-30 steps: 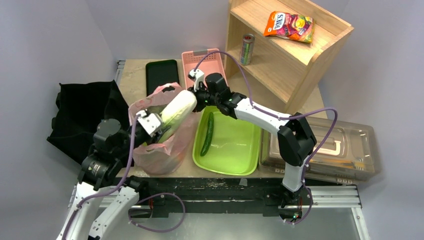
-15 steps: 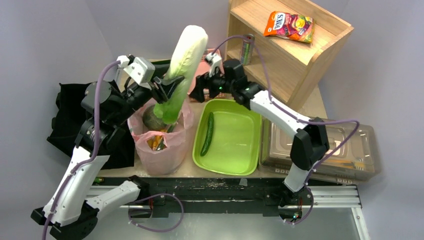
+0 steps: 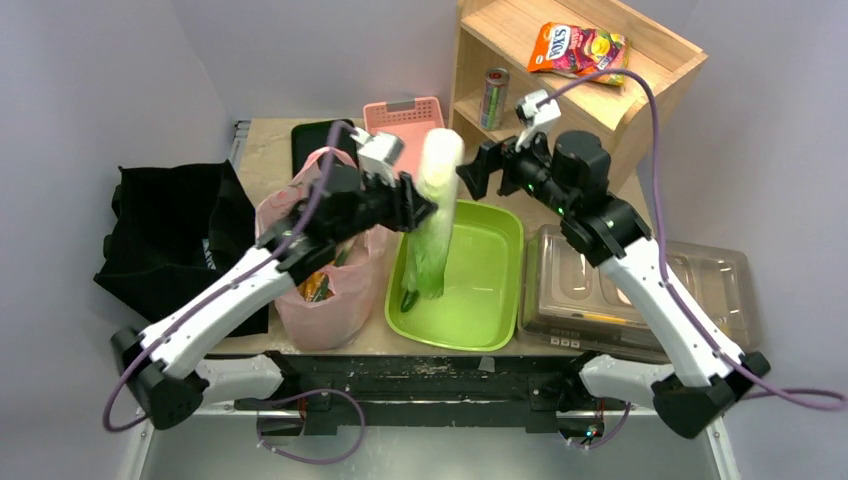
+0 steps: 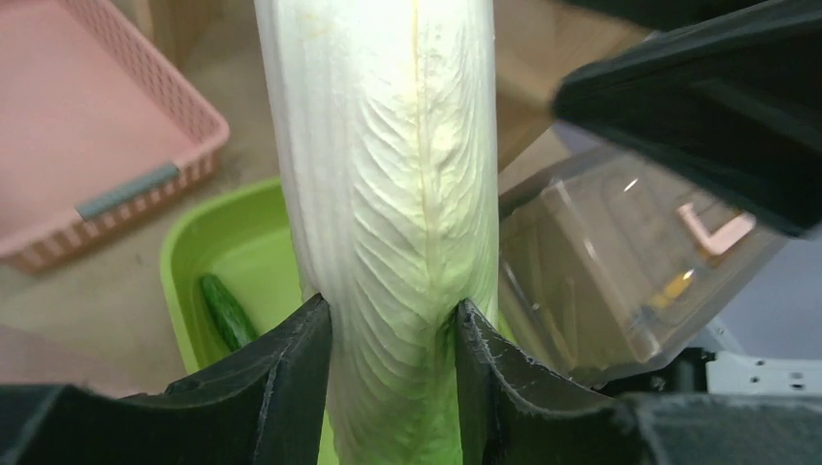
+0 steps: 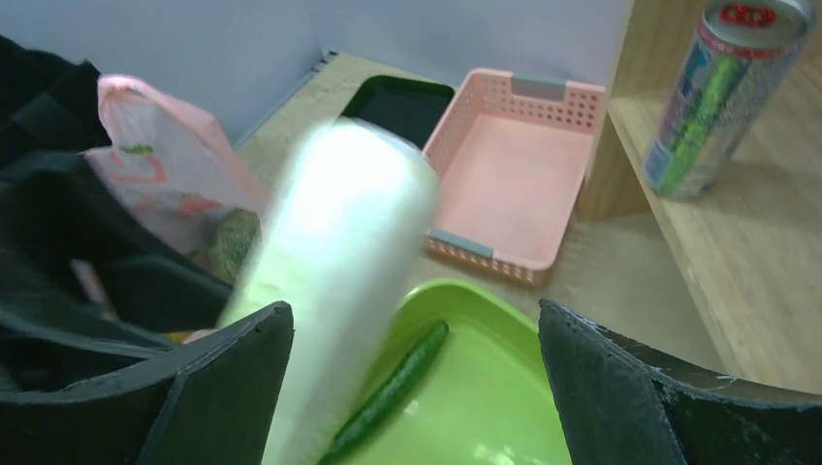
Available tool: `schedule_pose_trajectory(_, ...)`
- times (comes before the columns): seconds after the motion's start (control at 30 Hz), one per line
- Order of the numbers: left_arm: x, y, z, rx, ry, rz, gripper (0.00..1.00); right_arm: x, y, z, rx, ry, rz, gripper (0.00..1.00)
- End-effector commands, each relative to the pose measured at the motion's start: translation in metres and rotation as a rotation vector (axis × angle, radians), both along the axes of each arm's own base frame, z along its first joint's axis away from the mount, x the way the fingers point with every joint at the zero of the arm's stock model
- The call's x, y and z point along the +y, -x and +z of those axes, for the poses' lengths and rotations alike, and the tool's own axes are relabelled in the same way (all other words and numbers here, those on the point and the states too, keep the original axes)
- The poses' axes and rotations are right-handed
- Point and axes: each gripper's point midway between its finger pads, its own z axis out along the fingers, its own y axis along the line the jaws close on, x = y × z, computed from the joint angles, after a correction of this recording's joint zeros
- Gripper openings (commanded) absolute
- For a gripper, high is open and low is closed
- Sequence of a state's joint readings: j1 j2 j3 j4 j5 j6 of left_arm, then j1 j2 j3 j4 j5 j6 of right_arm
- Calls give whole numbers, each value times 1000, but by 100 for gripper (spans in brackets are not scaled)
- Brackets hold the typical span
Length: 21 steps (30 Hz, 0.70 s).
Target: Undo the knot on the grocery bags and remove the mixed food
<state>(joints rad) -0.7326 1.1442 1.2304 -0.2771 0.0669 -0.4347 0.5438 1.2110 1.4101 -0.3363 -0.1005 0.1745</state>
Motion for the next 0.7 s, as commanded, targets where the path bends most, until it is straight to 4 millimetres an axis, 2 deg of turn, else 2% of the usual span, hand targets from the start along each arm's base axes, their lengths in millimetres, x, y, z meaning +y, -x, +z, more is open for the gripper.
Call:
schedule_pose_trajectory(0.0,-35,-2,-62,113,-31,25,0,-21,13,-27,28,62,-64,96)
schedule_pose_trajectory(0.13,-55,-13,-132,276,-127,52,0,-24,15,-30,24,60,-73,95)
schedule_pose_trajectory(0.23,-55,-14,-170,360,-171,94,0,-26,14,-32,25,66,-83,96)
schedule_pose_trajectory(0.33,-55,-13,-194,424,-203,117,0,-24,12,-33,24,62,-84,96)
schedule_pose_trajectory(0.37,-57,-12,-199,434,-211,107,6,-24,11,-33,24,60,-85,96)
schedule_pose_trajectory(0.4,-58,-11,-201,445,-217,100,21,-22,10,-32,21,58,-81,96)
schedule_pose_trajectory(0.47,-62,-9,-195,447,-228,68,46,-20,7,-29,10,64,-74,97)
schedule_pose_trajectory(0.5,-66,-9,-181,427,-215,41,55,-20,6,-28,5,68,-73,97)
schedule_pose_trajectory(0.57,-73,-2,-142,359,-170,-47,66,-17,2,-25,-10,71,-66,98)
schedule_pose_trajectory(0.6,-73,2,-116,307,-139,-77,75,-15,0,-24,-17,69,-63,98)
schedule_pose_trajectory(0.63,-71,5,-91,252,-111,-100,90,-13,-2,-21,-27,62,-59,98)
schedule_pose_trajectory(0.67,-65,11,-59,172,-95,-130,96,-9,-4,-19,-33,55,-46,98)
